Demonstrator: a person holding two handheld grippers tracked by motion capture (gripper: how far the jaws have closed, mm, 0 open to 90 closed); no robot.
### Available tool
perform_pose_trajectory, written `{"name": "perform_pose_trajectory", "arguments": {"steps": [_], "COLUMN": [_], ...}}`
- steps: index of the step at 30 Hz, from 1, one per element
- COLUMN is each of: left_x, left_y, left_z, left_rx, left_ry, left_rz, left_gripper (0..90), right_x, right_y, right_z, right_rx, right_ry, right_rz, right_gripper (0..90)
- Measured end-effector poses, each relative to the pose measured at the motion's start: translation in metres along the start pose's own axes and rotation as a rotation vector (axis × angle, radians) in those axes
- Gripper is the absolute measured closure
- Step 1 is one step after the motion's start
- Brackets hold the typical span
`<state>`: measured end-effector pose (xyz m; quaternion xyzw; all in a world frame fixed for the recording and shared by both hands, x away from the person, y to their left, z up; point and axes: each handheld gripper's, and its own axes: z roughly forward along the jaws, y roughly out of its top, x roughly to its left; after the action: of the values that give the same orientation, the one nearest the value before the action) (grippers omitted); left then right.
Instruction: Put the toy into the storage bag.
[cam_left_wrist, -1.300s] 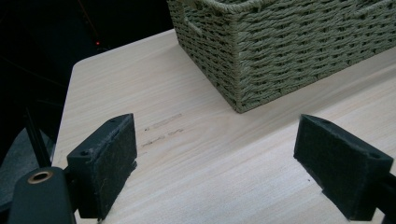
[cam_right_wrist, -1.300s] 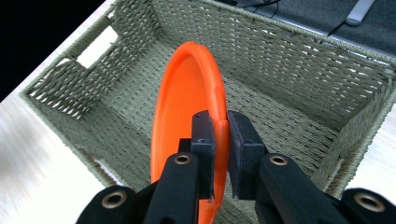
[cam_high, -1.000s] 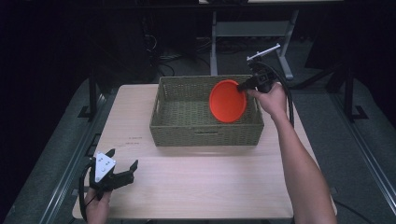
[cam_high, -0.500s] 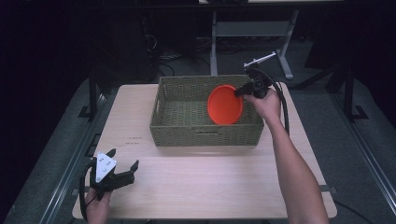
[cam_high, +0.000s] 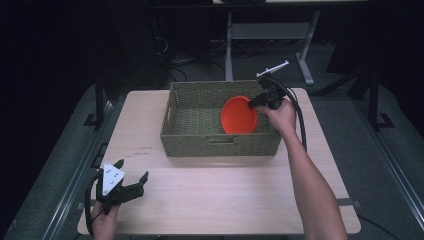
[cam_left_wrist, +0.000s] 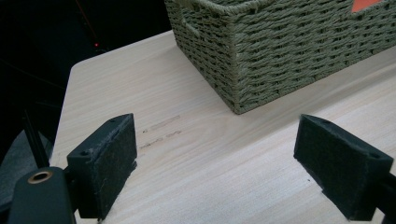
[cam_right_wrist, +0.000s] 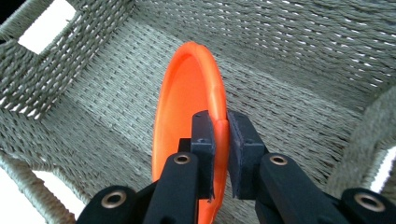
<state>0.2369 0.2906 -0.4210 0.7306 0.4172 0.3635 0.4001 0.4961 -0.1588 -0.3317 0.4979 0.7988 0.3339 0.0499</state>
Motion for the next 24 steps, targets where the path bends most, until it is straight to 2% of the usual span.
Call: {"name": "perform_pose_trajectory", "arguments": {"steps": [3,9,12,15,16,19,24], "left_x": [0.0,0.001,0.001,0.001,0.001,0.001,0.0], "left_y": [0.0,0.0,0.0,0.0,0.0,0.0,0.0], "left_z": [0.0,-0.001,-0.001,-0.001,-0.001,0.0,0.0], "left_rx": [0.002,0.002,0.002,0.0,0.0,0.0,0.001], "left_ry": [0.001,-0.001,-0.002,-0.003,-0.003,-0.001,0.004], "left_rz": [0.002,0.001,0.002,0.002,0.002,-0.001,0.0], "left_gripper": [12.7,12.7,12.7,12.7,12.7,12.7,12.7], "right_x": [0.004,0.007,0.007,0.006,0.006,0.001,-0.003], "right_y": [0.001,0.0,-0.002,-0.005,-0.006,-0.009,-0.011], "right_z": [0.004,0.014,0.02,0.026,0.027,0.026,0.022], "right_rx": [-0.005,0.024,0.034,0.07,0.068,0.062,0.072], "right_ry": [0.028,0.031,0.015,0.0,-0.017,0.032,0.026], "right_rz": [0.007,0.004,0.004,0.0,-0.001,0.02,0.028], "right_gripper": [81.6,81.4,81.4,81.2,81.2,80.3,77.5]}}
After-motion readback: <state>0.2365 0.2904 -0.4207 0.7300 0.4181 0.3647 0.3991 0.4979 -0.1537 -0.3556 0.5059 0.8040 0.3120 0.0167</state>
